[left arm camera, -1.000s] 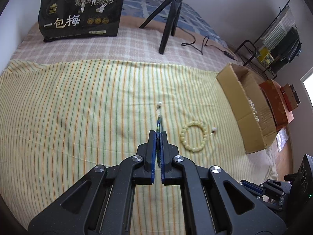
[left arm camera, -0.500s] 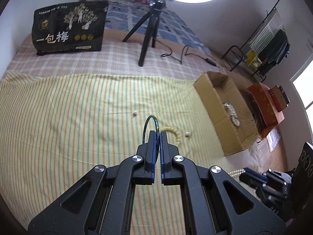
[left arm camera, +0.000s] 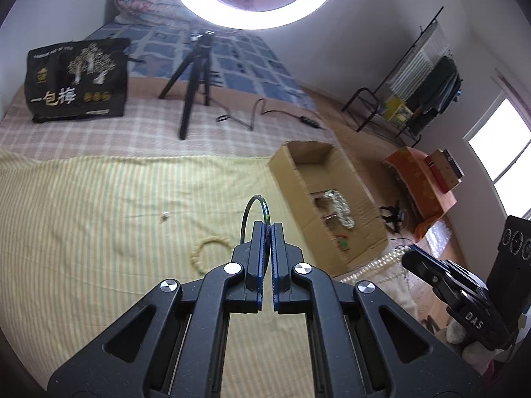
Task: Organize jewelry
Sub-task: 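Carry the bangle in left tool and pearl strand in right tool over the box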
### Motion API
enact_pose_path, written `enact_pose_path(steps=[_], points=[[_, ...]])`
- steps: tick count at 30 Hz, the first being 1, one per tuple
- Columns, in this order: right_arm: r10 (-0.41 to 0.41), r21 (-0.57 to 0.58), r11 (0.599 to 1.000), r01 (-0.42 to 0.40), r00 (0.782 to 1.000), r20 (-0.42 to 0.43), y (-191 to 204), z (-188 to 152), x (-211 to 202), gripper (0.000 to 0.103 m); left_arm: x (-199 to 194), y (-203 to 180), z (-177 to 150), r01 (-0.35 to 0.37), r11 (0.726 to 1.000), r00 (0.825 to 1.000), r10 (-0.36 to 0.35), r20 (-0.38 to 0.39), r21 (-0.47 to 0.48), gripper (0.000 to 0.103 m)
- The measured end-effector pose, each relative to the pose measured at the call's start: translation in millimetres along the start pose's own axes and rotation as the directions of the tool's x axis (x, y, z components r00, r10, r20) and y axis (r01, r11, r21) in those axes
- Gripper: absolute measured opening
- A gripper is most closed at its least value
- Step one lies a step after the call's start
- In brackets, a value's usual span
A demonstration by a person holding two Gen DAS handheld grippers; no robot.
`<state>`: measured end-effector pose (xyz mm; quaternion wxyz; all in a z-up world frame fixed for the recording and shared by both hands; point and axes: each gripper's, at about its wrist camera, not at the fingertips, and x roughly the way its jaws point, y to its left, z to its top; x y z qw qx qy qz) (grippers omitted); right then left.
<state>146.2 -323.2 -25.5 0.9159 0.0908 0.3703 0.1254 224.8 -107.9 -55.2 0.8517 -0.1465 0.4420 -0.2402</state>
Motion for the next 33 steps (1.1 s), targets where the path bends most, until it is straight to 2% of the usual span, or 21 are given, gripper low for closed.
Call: enact_pose_path(steps=[13, 25, 33], points=[[-0.039, 0.094, 0.995, 0.032, 0.997, 0.068, -50.9, 15.5, -14.2, 0.005, 35.6, -59.0, 16.9, 0.080, 0.997, 0.997, -0.081, 0.011, 0.021, 0.001], [-0.102, 0.141, 0.986, 0.093, 0.993, 0.054, -99.5, 10.2, -7.4, 0.005, 94.8, -98.9, 38.7, 0.098, 0.994, 0.995, -0.098, -0.002, 0.045, 0.001], [-0.143, 0.129, 0.982, 0.139, 0.989, 0.025, -117.5, 7.6, 3.4, 0.005, 137.4, -112.3, 62.9, 0.073, 0.995, 0.997, -0.073, -0.006, 0.060, 0.001]])
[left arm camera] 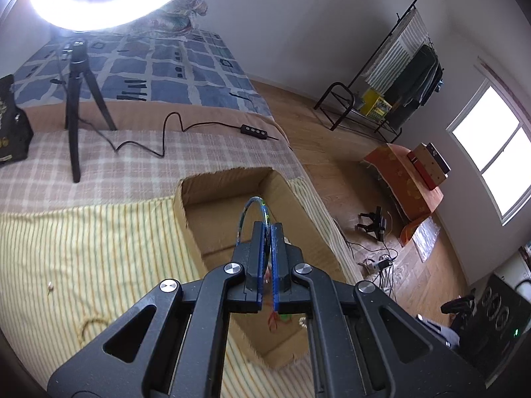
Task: Organize jewelry
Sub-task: 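Carry the bangle in left tool and pearl strand in right tool over the box, then open left tool releasing the bangle while right tool releases the pearls into the box, then move left tool to one pearl stud earring while right tool approaches the other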
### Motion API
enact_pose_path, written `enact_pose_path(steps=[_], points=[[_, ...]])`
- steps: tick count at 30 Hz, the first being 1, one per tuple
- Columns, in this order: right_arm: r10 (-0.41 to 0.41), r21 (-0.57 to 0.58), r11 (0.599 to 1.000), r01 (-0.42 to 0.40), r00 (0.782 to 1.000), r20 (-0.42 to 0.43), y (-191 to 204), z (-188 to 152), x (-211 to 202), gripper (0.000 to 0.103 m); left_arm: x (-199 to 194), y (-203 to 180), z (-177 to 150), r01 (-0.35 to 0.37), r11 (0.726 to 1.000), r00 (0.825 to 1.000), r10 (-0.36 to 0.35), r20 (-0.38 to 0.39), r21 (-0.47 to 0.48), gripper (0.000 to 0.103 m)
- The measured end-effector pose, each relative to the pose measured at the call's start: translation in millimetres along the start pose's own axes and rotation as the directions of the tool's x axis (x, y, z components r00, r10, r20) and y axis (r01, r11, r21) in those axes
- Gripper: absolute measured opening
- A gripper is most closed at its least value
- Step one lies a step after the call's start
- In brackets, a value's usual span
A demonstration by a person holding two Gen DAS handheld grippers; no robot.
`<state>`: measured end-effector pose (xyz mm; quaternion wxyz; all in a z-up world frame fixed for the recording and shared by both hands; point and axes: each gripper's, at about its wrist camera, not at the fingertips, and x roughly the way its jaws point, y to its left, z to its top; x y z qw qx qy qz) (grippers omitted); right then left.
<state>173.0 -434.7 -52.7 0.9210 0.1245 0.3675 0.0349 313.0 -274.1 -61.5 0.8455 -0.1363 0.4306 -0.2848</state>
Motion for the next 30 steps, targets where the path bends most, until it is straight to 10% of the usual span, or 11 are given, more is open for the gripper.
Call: enact_pose_path(steps=[17, 19, 21, 30], points=[[-0.043, 0.015, 0.999, 0.044, 0.996, -0.076, -22.4, -8.5, 30.2, 0.006, 55.7, 18.8, 5.1, -0.070, 0.998, 0.996, 0.070, -0.055, -0.006, 0.001], [-0.046, 0.017, 0.999, 0.048, 0.996, -0.080, -22.5, -8.5, 31.5, 0.030, 54.2, 16.3, 4.9, -0.099, 0.995, 0.994, 0.100, -0.052, 0.013, 0.011], [-0.055, 0.023, 0.998, 0.057, 0.995, -0.084, -22.9, -8.2, 31.4, 0.063, 51.6, 14.7, 4.4, -0.104, 0.994, 0.993, 0.106, -0.044, 0.025, 0.042], [-0.079, -0.003, 0.997, 0.079, 0.997, -0.022, -13.0, -4.6, 15.2, 0.069, 32.4, 15.5, 2.6, -0.150, 0.988, 0.989, 0.150, -0.014, 0.046, 0.048]])
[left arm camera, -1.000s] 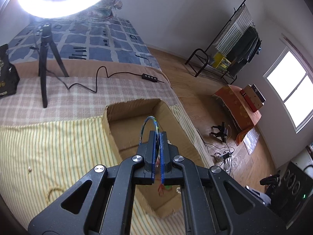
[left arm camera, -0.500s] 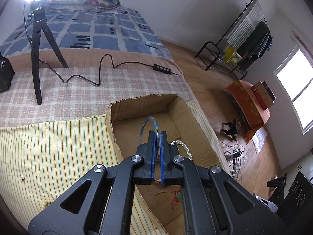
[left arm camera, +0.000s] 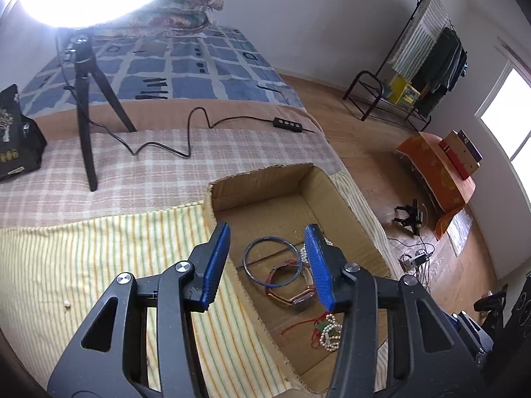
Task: Organize jewelry
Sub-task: 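Move left tool to one pearl stud earring while right tool approaches the other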
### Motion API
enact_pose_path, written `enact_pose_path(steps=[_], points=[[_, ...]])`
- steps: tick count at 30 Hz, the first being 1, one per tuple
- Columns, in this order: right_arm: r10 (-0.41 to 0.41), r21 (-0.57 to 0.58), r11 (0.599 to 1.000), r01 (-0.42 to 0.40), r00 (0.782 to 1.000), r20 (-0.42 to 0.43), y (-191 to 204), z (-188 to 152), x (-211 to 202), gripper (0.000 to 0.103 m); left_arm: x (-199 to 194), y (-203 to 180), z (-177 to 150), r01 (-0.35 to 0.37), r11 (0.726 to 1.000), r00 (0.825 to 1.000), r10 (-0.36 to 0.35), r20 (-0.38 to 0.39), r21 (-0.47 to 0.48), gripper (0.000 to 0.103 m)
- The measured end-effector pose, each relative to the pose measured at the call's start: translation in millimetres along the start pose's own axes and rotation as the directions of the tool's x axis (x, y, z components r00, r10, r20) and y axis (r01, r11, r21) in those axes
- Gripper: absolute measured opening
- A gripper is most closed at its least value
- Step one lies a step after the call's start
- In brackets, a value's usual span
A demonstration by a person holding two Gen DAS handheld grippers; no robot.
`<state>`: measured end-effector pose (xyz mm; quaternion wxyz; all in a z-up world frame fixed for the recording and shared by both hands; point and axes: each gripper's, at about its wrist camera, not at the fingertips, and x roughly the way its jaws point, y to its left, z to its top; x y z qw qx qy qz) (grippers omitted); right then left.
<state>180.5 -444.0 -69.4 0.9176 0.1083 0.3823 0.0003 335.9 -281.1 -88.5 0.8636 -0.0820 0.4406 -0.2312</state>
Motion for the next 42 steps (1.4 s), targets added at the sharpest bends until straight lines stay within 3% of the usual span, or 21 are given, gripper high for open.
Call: enact_pose_path(steps=[3, 7, 16, 23, 29, 36, 39, 42], points=[[-0.008, -0.007, 1.000, 0.008, 1.000, 0.006, 2.6, -0.1, -4.5, 0.069, -10.2, 0.5, -2.0, -0.025, 0.999, 1.000, 0.025, 0.016, 0.029, 0.048], [-0.017, -0.014, 1.000, 0.017, 1.000, 0.017, 7.1, 0.3, -11.4, 0.069, -26.8, 7.6, -4.3, -0.044, 0.999, 0.998, 0.042, 0.054, 0.033, 0.064], [-0.006, -0.078, 0.997, 0.012, 0.998, 0.070, 31.4, -5.7, -28.0, 0.069, -59.9, 44.4, -18.8, -0.118, 0.992, 0.991, 0.116, 0.063, 0.039, 0.065], [0.022, -0.214, 0.977, 0.001, 0.995, 0.101, 70.0, -16.5, -26.4, 0.069, -90.8, 98.6, -28.3, -0.215, 0.976, 0.975, 0.215, 0.062, 0.008, 0.065], [0.062, -0.309, 0.950, -0.038, 0.996, 0.068, 105.9, -26.6, -11.4, 0.069, -105.2, 151.5, -38.5, -0.265, 0.964, 0.964, 0.266, 0.028, -0.027, 0.065], [0.100, -0.382, 0.918, -0.109, 0.994, -0.041, 135.5, -38.9, 16.9, 0.069, -106.5, 195.9, -58.5, -0.308, 0.951, 0.951, 0.308, -0.010, -0.017, 0.065], [0.112, -0.390, 0.911, -0.135, 0.990, -0.081, 142.5, -44.5, 29.4, 0.068, -103.8, 213.8, -67.0, -0.301, 0.953, 0.953, 0.300, -0.038, -0.034, 0.058], [0.128, -0.385, 0.906, -0.176, 0.981, -0.146, 147.0, -50.4, 47.1, 0.047, -96.2, 223.4, -75.0, -0.280, 0.959, 0.958, 0.276, -0.073, -0.047, 0.048]])
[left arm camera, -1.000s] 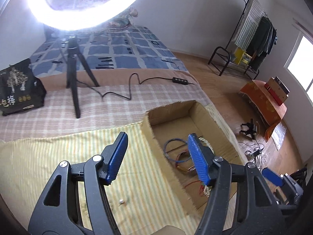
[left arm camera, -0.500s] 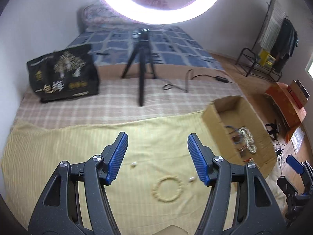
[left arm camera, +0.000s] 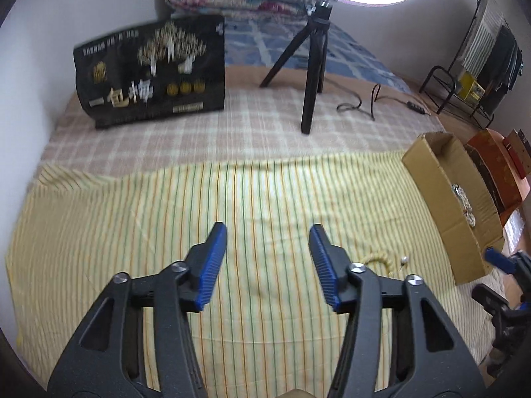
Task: Organize jewelry
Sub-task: 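Move left tool to one pearl stud earring while right tool approaches the other, then close left tool on a pearl earring while right tool grips the other earring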
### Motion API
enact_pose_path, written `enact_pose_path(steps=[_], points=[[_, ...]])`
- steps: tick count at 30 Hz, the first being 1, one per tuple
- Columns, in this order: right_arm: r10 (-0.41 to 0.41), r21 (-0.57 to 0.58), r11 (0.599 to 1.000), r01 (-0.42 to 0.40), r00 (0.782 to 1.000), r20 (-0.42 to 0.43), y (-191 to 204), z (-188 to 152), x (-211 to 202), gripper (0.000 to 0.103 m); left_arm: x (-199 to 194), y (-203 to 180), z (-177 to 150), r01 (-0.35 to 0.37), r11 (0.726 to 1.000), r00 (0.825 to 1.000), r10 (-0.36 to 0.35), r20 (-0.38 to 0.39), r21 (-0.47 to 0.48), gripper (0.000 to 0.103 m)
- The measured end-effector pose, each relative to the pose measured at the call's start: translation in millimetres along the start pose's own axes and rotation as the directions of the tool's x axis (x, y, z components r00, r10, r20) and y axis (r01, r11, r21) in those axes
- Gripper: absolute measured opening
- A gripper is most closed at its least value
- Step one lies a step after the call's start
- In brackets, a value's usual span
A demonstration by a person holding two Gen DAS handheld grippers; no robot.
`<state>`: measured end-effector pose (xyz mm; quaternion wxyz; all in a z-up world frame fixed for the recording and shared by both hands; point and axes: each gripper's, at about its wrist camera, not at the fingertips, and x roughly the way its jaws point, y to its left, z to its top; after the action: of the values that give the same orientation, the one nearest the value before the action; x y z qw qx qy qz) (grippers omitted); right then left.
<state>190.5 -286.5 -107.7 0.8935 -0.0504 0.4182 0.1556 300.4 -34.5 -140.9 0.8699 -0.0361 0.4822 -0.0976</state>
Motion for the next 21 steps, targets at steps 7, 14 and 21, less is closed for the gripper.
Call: enact_pose_path(steps=[7, 14, 21], points=[[0.019, -0.034, 0.999, -0.022, 0.996, -0.092, 8.6, -10.5, 37.1, 0.032, 23.8, -9.2, -12.6, 0.059, 0.997, 0.997, -0.056, -0.061, 0.051, 0.042], [0.031, -0.035, 0.999, -0.035, 0.994, -0.107, 8.7, -8.8, 59.7, 0.028, 44.5, -22.9, -14.2, 0.097, 0.992, 0.992, -0.090, -0.089, 0.076, 0.035], [0.026, -0.034, 0.999, -0.030, 0.992, -0.120, 6.6, -8.0, 75.6, 0.025, 59.6, -27.0, -14.3, 0.122, 0.990, 0.988, -0.114, -0.099, 0.074, 0.031]])
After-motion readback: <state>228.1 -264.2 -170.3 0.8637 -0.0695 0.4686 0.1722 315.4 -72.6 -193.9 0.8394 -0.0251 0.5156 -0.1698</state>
